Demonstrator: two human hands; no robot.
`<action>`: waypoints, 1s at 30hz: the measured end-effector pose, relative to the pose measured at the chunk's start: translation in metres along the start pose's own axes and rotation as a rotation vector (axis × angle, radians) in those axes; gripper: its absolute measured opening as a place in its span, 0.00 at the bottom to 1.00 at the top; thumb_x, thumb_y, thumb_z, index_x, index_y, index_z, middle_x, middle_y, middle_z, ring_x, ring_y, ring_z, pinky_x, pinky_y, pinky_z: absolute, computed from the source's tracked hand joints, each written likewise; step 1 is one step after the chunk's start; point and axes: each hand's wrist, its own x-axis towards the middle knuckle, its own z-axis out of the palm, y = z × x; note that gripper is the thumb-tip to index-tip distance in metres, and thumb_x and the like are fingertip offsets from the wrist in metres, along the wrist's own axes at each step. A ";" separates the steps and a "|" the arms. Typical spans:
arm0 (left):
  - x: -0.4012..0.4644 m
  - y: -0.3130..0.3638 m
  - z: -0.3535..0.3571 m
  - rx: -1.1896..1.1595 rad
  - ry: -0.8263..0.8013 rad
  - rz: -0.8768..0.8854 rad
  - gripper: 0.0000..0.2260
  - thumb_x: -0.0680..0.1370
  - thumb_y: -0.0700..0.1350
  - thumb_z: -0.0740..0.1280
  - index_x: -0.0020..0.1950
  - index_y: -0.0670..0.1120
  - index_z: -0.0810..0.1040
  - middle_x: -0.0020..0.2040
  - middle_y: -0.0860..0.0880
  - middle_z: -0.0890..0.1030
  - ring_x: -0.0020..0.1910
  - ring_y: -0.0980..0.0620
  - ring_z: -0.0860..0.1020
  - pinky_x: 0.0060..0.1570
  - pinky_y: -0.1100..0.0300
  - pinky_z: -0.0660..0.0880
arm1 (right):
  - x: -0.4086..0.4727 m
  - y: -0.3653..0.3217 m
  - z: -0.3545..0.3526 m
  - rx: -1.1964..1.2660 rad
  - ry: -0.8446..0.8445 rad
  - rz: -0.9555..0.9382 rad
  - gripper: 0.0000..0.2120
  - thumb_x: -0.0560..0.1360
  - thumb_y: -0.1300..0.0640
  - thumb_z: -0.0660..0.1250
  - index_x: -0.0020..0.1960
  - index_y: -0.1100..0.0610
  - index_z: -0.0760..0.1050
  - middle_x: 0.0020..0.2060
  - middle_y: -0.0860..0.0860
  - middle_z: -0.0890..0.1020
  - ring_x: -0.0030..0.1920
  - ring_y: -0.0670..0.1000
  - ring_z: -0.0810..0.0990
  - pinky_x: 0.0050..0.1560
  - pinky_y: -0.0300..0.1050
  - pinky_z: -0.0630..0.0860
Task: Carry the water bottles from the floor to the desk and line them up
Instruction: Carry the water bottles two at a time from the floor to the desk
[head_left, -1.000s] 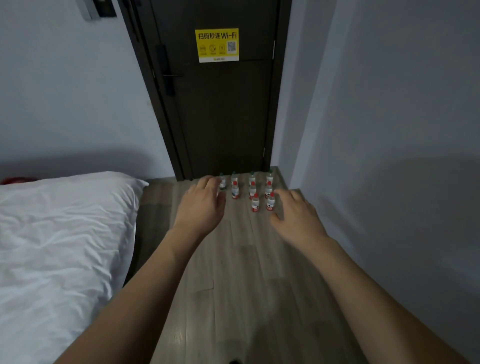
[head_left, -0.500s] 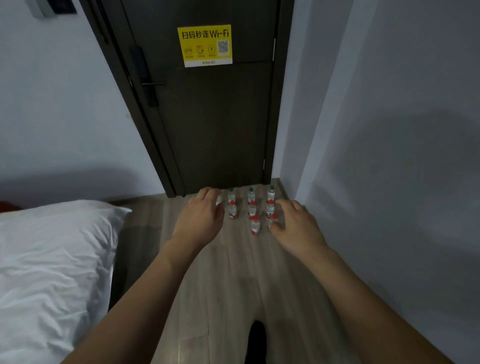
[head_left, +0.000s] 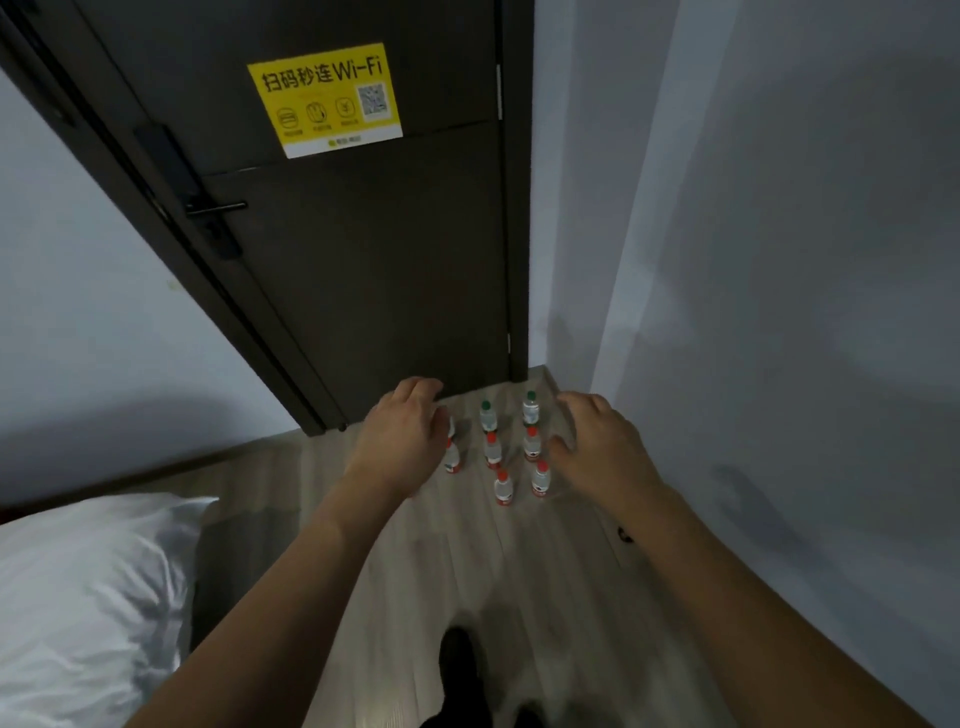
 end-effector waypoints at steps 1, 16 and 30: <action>0.013 0.000 0.004 0.001 -0.010 0.008 0.18 0.82 0.48 0.58 0.72 0.45 0.70 0.69 0.46 0.72 0.64 0.45 0.73 0.64 0.50 0.70 | 0.010 0.004 -0.001 0.002 -0.003 0.026 0.23 0.78 0.49 0.63 0.71 0.53 0.66 0.67 0.52 0.73 0.63 0.54 0.74 0.65 0.54 0.70; 0.210 -0.054 0.044 -0.087 -0.075 0.067 0.17 0.81 0.47 0.60 0.69 0.43 0.72 0.65 0.45 0.74 0.61 0.44 0.75 0.61 0.50 0.72 | 0.183 0.005 0.018 -0.033 -0.047 0.153 0.22 0.78 0.50 0.63 0.70 0.55 0.66 0.64 0.54 0.74 0.60 0.55 0.76 0.63 0.48 0.71; 0.331 -0.138 0.289 -0.016 -0.397 0.108 0.17 0.80 0.49 0.60 0.68 0.45 0.71 0.63 0.44 0.75 0.59 0.43 0.75 0.57 0.51 0.73 | 0.344 0.153 0.218 -0.127 -0.285 0.272 0.19 0.78 0.52 0.61 0.67 0.55 0.67 0.60 0.54 0.75 0.57 0.54 0.75 0.60 0.49 0.72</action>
